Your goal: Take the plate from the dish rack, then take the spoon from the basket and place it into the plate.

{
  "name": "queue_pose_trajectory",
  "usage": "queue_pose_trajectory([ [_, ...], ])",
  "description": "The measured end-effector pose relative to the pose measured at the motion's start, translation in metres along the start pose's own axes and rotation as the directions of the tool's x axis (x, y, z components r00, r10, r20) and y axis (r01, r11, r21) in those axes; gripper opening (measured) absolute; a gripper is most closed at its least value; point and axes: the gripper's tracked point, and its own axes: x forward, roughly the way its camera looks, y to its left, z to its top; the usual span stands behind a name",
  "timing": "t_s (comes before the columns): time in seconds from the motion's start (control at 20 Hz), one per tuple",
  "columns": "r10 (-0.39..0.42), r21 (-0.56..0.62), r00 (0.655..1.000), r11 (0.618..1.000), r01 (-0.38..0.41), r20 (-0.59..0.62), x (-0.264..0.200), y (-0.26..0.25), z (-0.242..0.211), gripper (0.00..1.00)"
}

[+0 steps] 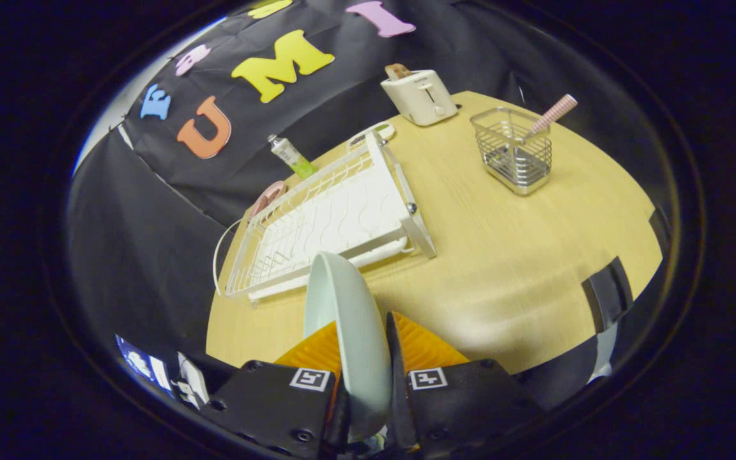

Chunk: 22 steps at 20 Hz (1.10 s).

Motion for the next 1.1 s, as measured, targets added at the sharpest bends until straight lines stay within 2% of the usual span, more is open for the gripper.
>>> queue_pose_trajectory([
  [0.1, -0.006, 0.063, 1.000, 0.998, 0.007, -0.009, 0.011, -0.012, -0.002, 0.32],
  [0.2, 0.027, 0.126, 0.999, 0.992, -0.024, -0.024, 0.016, -0.014, -0.004, 0.32],
  [0.4, 0.044, 0.157, 0.999, 0.987, -0.039, -0.029, 0.023, -0.016, 0.002, 0.35],
  [0.6, 0.045, 0.147, 0.999, 0.988, -0.044, -0.002, 0.024, -0.018, 0.013, 0.54],
  [0.85, 0.044, 0.055, 0.996, 0.997, -0.048, 0.072, 0.010, -0.021, 0.031, 0.61],
  [1.1, 0.054, -0.099, 0.972, 0.995, -0.032, 0.228, -0.032, -0.023, 0.060, 0.75],
])
